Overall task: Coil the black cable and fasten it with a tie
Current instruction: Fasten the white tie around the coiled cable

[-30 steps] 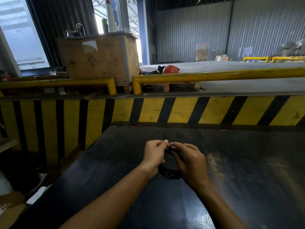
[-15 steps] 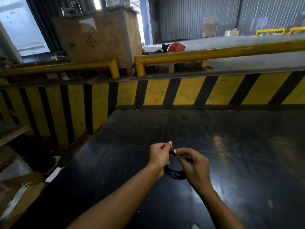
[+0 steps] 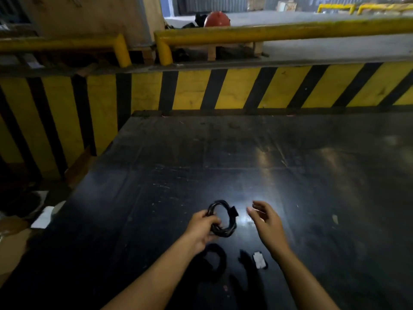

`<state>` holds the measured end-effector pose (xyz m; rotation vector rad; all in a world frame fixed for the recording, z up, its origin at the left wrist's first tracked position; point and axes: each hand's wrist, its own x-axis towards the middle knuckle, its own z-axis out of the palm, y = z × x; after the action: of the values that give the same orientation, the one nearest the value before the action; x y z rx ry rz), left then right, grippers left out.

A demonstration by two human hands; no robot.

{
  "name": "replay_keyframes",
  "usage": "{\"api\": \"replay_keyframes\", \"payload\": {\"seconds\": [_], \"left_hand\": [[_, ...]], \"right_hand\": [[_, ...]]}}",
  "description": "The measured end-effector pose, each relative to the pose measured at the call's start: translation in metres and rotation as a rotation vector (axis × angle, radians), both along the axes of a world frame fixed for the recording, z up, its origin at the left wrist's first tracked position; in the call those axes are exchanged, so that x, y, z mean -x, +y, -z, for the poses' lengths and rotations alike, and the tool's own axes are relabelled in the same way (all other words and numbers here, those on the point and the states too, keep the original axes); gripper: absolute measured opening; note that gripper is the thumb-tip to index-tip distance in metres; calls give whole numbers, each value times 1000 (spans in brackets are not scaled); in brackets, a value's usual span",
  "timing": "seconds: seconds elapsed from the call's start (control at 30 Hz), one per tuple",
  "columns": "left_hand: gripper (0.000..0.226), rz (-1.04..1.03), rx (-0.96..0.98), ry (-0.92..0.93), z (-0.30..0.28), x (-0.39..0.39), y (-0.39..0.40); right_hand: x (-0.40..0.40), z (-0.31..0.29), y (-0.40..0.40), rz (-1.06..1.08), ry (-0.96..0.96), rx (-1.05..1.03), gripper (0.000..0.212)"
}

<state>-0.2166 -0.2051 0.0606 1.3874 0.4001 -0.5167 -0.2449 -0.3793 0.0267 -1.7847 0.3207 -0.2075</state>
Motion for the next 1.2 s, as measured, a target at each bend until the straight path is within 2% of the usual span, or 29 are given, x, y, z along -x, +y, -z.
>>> {"api": "replay_keyframes", "payload": {"seconds": [0.07, 0.17, 0.23, 0.37, 0.47, 0.57, 0.63, 0.73, 0.83, 0.9, 1.0, 1.2], "left_hand": [[18, -11, -22, 41, 14, -1, 16], [17, -4, -53, 72, 38, -1, 31], [15, 33, -81, 92, 54, 3, 36], [15, 81, -132, 95, 72, 13, 39], [28, 79, -113, 57, 71, 12, 43], [44, 49, -35, -6, 65, 10, 50], [50, 78, 1, -67, 57, 6, 51], [39, 131, 36, -150, 47, 3, 39], [25, 252, -9, -260, 33, 1, 25], [15, 328, -4, -321, 19, -5, 18], [7, 426, 43, -370, -4, -17, 11], [15, 585, 34, -517, -45, -28, 4]], "right_hand": [[14, 21, -6, 75, 193, 70, 30], [38, 54, -13, 25, 472, 254, 45], [53, 68, -13, 25, 518, 303, 47], [64, 74, -5, 74, 502, 398, 34], [60, 73, -5, 37, 552, 474, 30], [53, 67, -4, 22, 623, 421, 19], [50, 60, 2, 51, 588, 221, 19], [48, 38, 12, 70, 405, -172, 9], [34, 1, 19, 76, 266, -396, 20], [21, -26, 22, 66, 184, -426, 19], [7, -61, 23, 54, 81, -305, 3], [0, -97, 31, 90, -144, -111, 13]]}}
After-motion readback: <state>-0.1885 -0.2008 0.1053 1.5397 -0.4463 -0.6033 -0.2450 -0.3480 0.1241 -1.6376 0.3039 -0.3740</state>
